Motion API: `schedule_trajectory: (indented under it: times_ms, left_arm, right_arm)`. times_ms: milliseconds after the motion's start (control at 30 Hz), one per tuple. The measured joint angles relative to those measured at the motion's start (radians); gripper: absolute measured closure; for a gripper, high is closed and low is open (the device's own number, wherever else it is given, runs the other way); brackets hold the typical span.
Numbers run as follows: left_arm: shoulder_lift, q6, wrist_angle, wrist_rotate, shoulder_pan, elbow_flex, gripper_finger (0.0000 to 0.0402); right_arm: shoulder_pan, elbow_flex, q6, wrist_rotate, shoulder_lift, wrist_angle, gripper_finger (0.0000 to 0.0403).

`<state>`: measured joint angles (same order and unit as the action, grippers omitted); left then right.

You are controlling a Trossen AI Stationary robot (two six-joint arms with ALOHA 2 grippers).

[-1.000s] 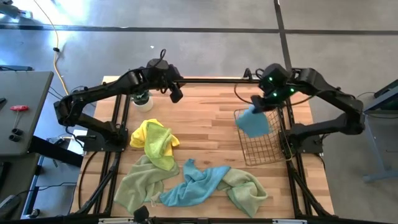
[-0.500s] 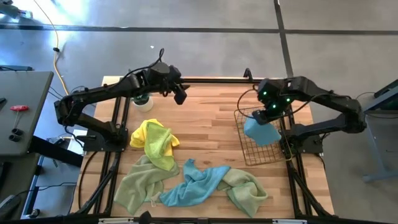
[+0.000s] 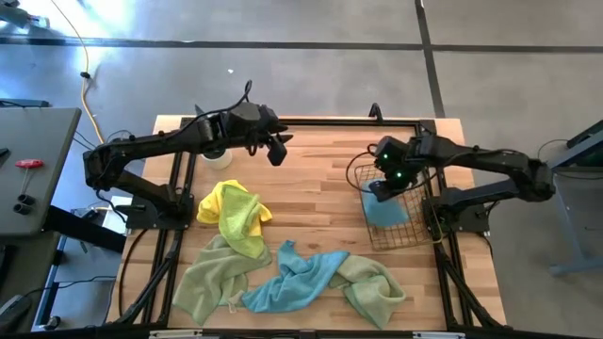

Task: Fold microfiber towels
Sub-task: Put the top blue microfiber cloth into the wire basket

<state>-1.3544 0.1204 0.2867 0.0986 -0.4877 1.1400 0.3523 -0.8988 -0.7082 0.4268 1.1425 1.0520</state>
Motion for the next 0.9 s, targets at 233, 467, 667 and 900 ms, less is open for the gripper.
schedule_trajectory:
  times_ms: [233, 467, 667, 900]
  left_arm:
    - [0.000, -0.005, 0.000, 0.003, -0.001, 0.000, 0.0261]
    - [0.000, -0.009, 0.000, 0.003, -0.010, 0.000, 0.0261]
    - [0.000, -0.009, 0.000, 0.013, -0.010, 0.000, 0.0261]
    - [0.000, -0.008, 0.000, 0.018, -0.010, 0.000, 0.0261]
  right_arm:
    - [0.031, 0.181, -0.108, -0.086, 0.008, -0.001, 0.0403]
    - [-0.002, 0.264, -0.193, -0.205, 0.008, -0.077, 0.0403]
    - [-0.002, 0.266, -0.212, -0.250, 0.008, -0.077, 0.0403]
    - [-0.002, 0.216, -0.177, -0.276, 0.008, 0.015, 0.0403]
